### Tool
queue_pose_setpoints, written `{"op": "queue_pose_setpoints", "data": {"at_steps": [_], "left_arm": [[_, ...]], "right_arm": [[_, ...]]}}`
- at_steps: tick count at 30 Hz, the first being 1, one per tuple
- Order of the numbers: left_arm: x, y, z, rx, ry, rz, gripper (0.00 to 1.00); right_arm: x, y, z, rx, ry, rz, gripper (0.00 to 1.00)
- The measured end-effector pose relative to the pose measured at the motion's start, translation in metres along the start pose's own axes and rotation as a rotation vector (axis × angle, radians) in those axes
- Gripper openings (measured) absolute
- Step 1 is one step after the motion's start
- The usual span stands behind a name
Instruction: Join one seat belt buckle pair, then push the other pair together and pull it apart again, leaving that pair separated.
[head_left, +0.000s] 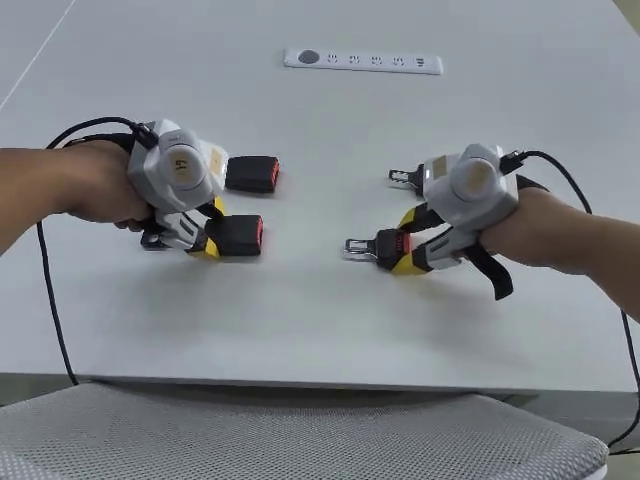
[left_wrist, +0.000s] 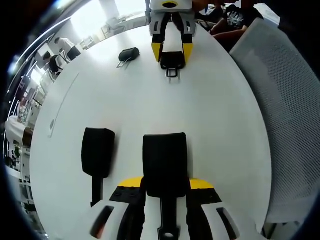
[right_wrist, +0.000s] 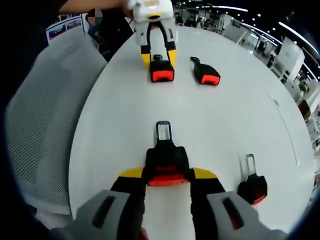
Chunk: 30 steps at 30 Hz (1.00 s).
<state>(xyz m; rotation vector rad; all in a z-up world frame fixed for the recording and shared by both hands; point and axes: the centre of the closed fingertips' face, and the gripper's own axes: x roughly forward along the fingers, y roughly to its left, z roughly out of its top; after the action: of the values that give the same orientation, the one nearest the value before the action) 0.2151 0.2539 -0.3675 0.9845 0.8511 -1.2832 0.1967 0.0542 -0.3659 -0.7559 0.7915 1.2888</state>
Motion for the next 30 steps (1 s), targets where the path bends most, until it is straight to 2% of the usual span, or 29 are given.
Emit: {"op": "queue_pose_setpoints", "data": {"at_steps": [9,18,25,30], "left_arm": [[0.005,0.005,-0.004,-0.003,0.006,-0.005,0.32],[0.005,0.004,-0.004,-0.005,0.007,0.000,0.32],[0.004,0.003,-0.004,-0.004,0.013,0.004,0.32],[0.003,0.002,-0.003,-0.005,0.010,0.004,0.32]], "right_arm": [[0.017,0.001,0.028,-0.009,-0.039,-0.002,0.35],[0.036,0.004,0.059,-0.020,-0.057,-0.007,0.34],[0.044,0.004,0.073,-0.012,-0.071,-0.021,0.34],[0.047,0.004,0.077,-0.005,-0.061,-0.035,0.35]]}}
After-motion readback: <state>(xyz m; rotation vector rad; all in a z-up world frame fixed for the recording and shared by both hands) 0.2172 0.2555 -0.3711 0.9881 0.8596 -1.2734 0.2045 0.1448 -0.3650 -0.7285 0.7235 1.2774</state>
